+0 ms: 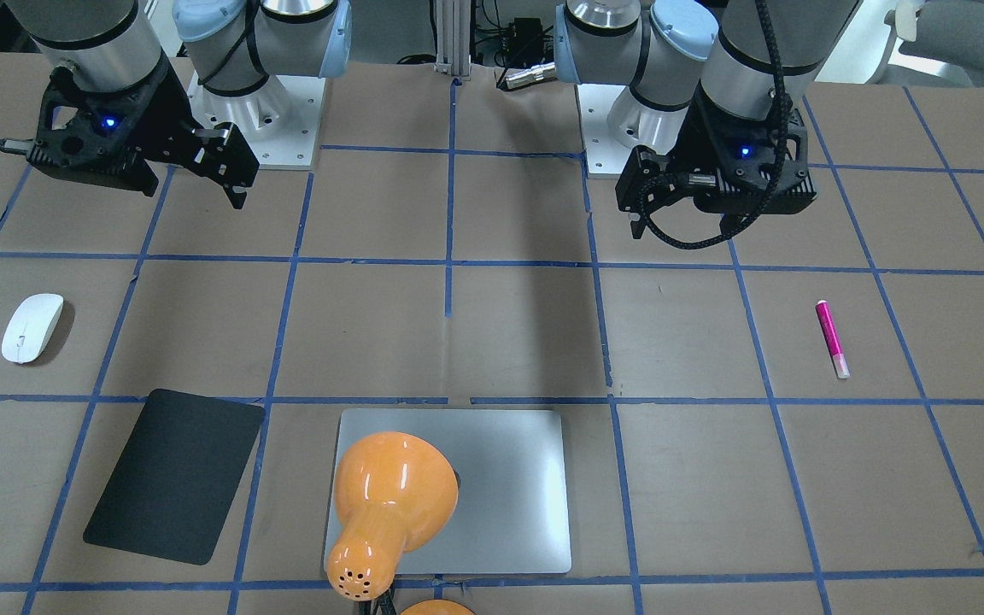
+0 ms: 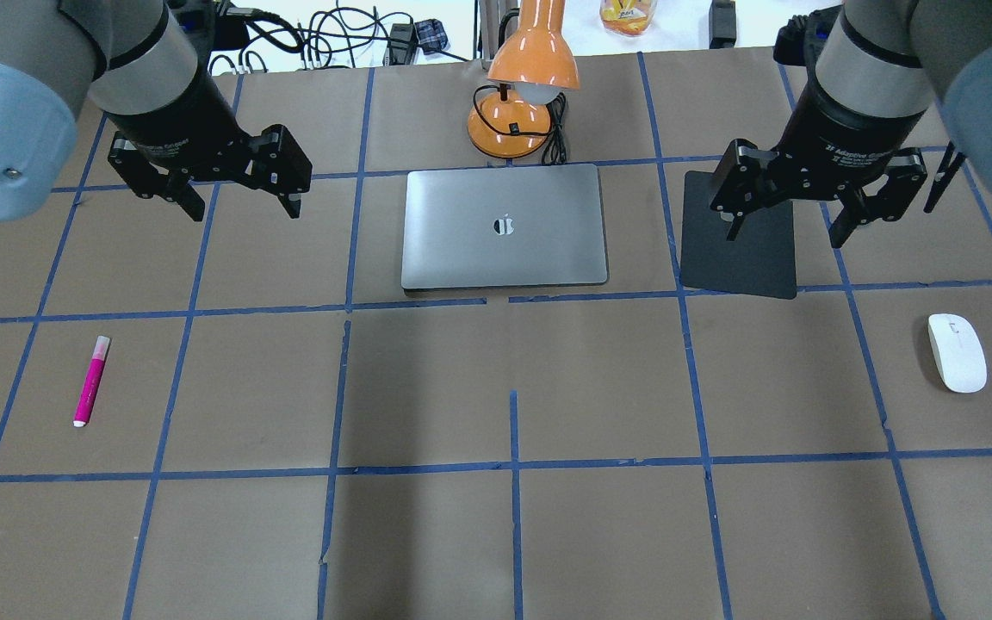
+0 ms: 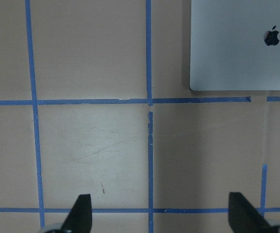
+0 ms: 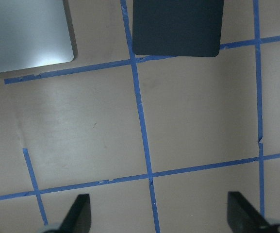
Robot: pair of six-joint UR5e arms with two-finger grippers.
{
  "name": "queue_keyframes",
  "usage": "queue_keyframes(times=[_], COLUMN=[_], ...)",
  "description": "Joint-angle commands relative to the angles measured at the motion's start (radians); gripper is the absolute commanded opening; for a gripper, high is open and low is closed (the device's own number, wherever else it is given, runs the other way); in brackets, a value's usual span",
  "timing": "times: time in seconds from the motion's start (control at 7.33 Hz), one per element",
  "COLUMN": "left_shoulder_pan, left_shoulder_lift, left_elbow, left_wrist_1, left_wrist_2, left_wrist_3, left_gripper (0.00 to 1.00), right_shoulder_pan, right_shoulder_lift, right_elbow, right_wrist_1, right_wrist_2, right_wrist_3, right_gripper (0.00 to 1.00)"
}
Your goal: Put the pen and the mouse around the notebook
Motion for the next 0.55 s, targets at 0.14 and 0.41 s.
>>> queue_keyframes(times=[0.14, 0.41], left_shoulder_pan=[0.000, 0.003], left_shoulder_lift=[0.000, 0.004], left_elbow=[-0.001, -0.003], left_wrist_1=[0.001, -0.008], left_wrist_2=[0.003, 0.009], left_wrist_3=[0.003, 0.008], left_gripper=[1.00, 1.00], right_shoulder_pan=[-0.005, -0.029], right_shoulder_lift=[0.007, 0.008], right_elbow=[0.000, 0.002], right_wrist_1=[0.004, 0.013], right_wrist_2=[-0.004, -0.008], right_wrist_3=[-0.007, -0.010], right_gripper=[1.00, 1.00])
